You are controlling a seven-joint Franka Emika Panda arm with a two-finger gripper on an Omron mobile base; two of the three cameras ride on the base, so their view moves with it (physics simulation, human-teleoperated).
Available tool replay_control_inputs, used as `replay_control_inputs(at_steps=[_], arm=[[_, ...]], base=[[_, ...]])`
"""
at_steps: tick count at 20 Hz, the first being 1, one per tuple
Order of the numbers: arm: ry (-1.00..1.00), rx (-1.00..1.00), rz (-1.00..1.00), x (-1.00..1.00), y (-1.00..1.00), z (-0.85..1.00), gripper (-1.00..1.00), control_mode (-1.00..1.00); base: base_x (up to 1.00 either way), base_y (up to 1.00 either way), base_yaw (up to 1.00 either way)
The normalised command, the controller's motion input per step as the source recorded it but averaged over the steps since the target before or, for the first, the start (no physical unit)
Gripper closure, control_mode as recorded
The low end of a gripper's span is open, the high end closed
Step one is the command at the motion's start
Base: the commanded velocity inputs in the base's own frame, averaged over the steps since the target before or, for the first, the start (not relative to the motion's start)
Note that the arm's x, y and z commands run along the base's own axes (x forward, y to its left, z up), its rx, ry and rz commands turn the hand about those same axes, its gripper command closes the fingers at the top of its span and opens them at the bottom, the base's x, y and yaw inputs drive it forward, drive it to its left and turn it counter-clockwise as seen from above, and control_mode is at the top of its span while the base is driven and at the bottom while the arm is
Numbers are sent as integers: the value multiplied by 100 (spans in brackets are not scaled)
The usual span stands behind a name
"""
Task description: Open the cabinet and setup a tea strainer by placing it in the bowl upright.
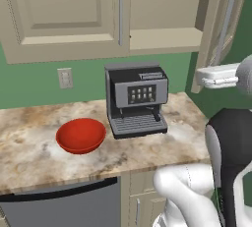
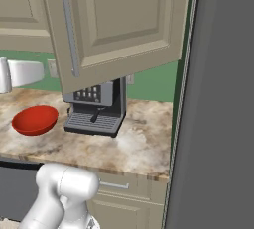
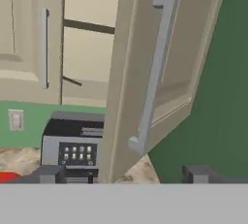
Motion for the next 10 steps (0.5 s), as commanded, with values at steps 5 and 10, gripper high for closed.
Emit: replay_control_inputs(at_steps=[5, 10], arm=[[43, -51, -17, 32, 78, 13, -100, -100], [35, -63, -4, 85, 30, -29, -100, -100]], base=[[0, 0, 0], [0, 0, 0]])
